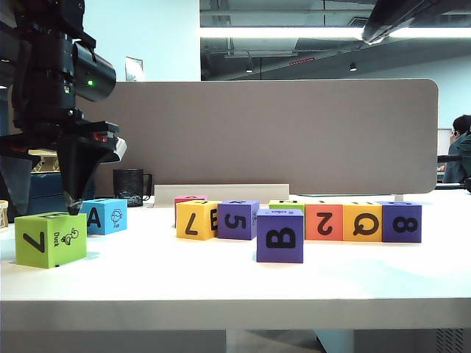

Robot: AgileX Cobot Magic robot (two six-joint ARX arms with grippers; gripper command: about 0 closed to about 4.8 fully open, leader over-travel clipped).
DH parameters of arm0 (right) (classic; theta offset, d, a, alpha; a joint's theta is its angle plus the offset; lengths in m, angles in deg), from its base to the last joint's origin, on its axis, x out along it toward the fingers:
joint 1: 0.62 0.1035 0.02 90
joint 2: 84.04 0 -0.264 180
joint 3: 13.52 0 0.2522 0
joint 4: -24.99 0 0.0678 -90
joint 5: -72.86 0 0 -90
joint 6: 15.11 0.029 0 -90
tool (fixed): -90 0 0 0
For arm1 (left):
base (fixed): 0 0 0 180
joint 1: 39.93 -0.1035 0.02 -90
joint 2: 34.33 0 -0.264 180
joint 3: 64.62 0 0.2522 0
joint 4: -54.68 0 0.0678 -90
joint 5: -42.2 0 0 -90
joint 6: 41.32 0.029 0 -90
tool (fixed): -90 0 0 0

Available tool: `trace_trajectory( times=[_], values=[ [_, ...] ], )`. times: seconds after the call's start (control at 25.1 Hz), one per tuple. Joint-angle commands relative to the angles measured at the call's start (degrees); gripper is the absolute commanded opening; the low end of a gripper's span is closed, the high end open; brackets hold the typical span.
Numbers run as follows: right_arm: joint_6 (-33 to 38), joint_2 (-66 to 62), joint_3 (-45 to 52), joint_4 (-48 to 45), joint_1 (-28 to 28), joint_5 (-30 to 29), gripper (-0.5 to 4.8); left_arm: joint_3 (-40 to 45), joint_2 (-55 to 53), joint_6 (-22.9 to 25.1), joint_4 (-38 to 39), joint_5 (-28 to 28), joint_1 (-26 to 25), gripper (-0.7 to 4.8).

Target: Select the appropriate blocks from the scattered letter blocks on the table and arrange them in a row to spell out "LEARNING".

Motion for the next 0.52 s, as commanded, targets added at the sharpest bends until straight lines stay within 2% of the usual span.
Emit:
trace_trajectory(
  times=[0.04,0.36,0.4,0.44,0.52],
  values=[
    [-0.15,0.07,-0.24,-0.61,0.07,-0.13,-0.02,1.46,0.15,-0.09,-1.16,0.13,0.39,4.03],
    [-0.15,0.07,-0.24,-0.61,0.07,-0.13,-0.02,3.23,0.11,-1.36,-5.16,0.09,0.57,3.9],
    [-0.15,0.07,-0.24,-0.61,0.07,-0.15,-0.02,3.5,0.11,-1.38,-6.05,0.11,0.57,3.4],
    [-0.15,0.07,-0.24,-0.59,0.07,-0.13,-0.02,3.54,0.11,-1.36,-6.29,0.11,0.57,3.16],
    [-0.15,0.07,-0.24,-0.55,0.07,-0.15,-0.02,3.78,0.11,-1.4,-6.6,0.13,0.57,3.06]
  ],
)
